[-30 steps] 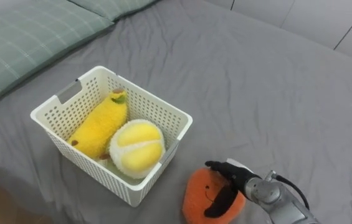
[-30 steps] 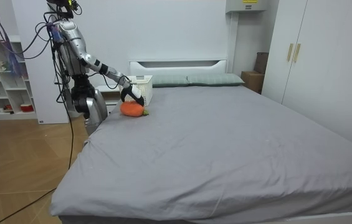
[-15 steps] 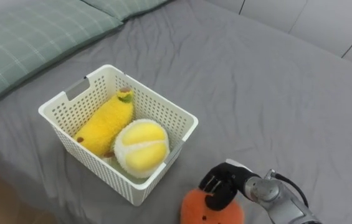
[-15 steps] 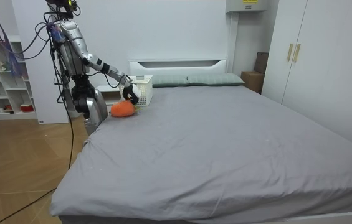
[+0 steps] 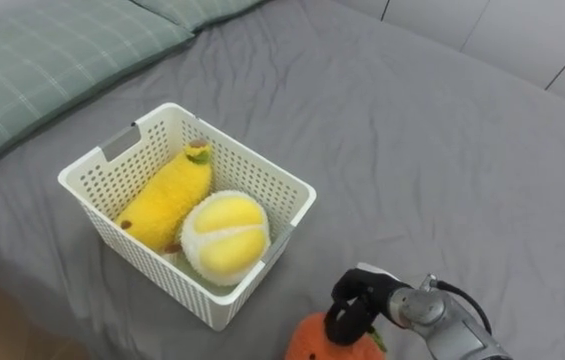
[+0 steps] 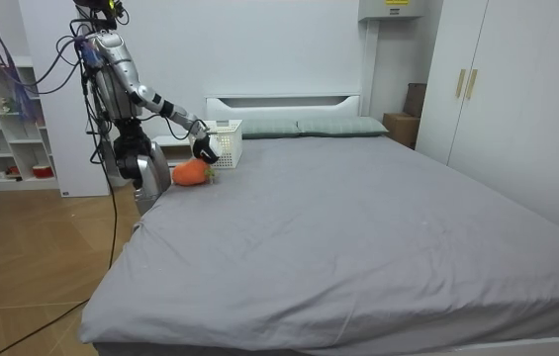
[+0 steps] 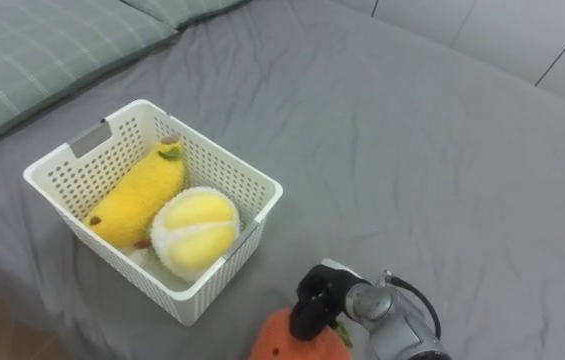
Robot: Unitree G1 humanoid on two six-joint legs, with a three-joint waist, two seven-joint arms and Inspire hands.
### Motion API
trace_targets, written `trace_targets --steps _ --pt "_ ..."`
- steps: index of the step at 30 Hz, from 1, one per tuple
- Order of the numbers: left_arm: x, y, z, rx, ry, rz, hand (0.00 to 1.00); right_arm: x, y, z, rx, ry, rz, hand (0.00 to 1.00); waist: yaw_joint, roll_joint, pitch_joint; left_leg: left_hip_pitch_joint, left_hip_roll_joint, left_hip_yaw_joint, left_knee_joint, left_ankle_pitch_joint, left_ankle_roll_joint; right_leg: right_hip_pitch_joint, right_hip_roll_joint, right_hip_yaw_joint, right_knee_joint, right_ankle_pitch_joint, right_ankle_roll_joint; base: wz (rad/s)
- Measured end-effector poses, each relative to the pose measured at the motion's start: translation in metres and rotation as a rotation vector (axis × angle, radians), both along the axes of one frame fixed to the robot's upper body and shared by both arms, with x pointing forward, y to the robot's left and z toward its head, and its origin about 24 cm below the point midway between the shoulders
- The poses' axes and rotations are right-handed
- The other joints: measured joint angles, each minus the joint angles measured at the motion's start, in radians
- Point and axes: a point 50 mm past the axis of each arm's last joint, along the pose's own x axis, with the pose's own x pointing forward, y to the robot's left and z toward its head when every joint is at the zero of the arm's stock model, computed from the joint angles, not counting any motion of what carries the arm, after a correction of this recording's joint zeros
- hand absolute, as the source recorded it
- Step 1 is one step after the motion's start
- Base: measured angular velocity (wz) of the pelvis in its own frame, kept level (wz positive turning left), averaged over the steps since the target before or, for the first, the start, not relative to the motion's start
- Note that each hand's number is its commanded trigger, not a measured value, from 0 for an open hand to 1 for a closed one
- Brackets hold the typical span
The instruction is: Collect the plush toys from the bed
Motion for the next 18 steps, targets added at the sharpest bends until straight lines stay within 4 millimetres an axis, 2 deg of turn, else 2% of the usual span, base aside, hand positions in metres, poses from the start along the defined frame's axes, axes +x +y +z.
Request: trace_targets --steps 9,18 --pt "-0.0025 0.0000 -0.0005 -0.001 0.009 0.003 0.00 -0.0005 -0.0001 -0.0005 0.001 0.006 0.002 1.00 0.001 -0.001 0.0000 -0.004 0.000 0.000 0.000 0.000 0.000 0.000 0.000 -0.001 0.000 0.000 0.000 0.00" --pt "-0.0046 0.0010 -0.0004 0.001 0.012 0.013 0.00 -0.0005 -0.0001 -0.0005 0.001 0.006 0.002 1.00 0.021 -0.003 -0.0005 -0.004 0.000 0.000 0.000 0.000 0.000 0.000 0.000 -0.003 0.000 0.000 0.000 0.00"
